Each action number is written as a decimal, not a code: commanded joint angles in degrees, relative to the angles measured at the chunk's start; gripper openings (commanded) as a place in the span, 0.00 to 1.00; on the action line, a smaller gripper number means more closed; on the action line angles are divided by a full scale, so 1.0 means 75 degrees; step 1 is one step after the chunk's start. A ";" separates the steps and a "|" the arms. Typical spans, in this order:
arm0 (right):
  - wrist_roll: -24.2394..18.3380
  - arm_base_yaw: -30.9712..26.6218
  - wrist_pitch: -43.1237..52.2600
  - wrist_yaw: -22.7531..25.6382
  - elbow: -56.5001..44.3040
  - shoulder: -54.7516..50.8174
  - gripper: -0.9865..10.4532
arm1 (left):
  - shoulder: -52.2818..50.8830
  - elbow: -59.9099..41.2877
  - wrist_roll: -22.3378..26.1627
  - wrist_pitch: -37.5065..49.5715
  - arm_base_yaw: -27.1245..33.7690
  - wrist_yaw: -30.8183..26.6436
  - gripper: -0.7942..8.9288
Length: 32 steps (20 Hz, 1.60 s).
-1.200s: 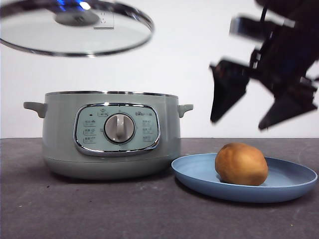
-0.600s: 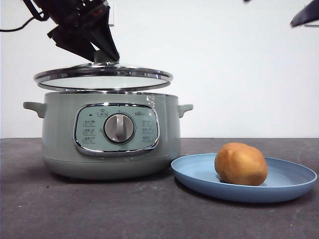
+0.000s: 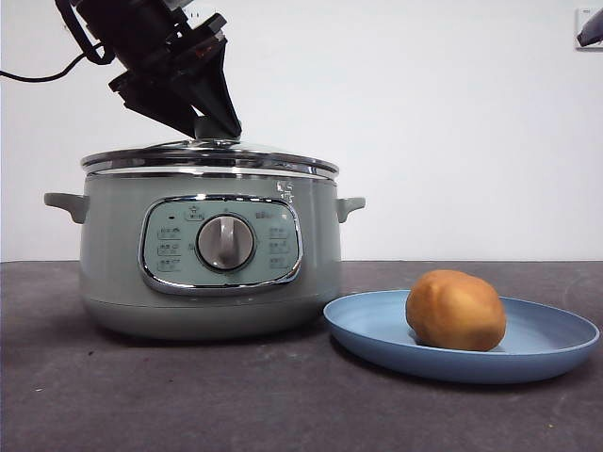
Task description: Take the potato out from the steamer,put the potato on the plate,close the lid
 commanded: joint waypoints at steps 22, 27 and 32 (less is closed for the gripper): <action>0.0082 0.0006 -0.0082 0.0020 0.0015 -0.0020 0.58 | 0.0291 0.0108 0.0134 -0.0294 -0.0032 -0.0125 0.53; 0.0082 0.0006 -0.0087 -0.0017 0.0015 -0.0020 0.58 | 0.0207 0.0111 0.0026 -0.0318 -0.0032 -0.0125 0.67; 0.0082 0.0006 -0.0085 -0.0032 0.0015 -0.0020 0.58 | -0.0204 0.0219 0.0006 -0.0388 -0.0032 -0.0125 0.67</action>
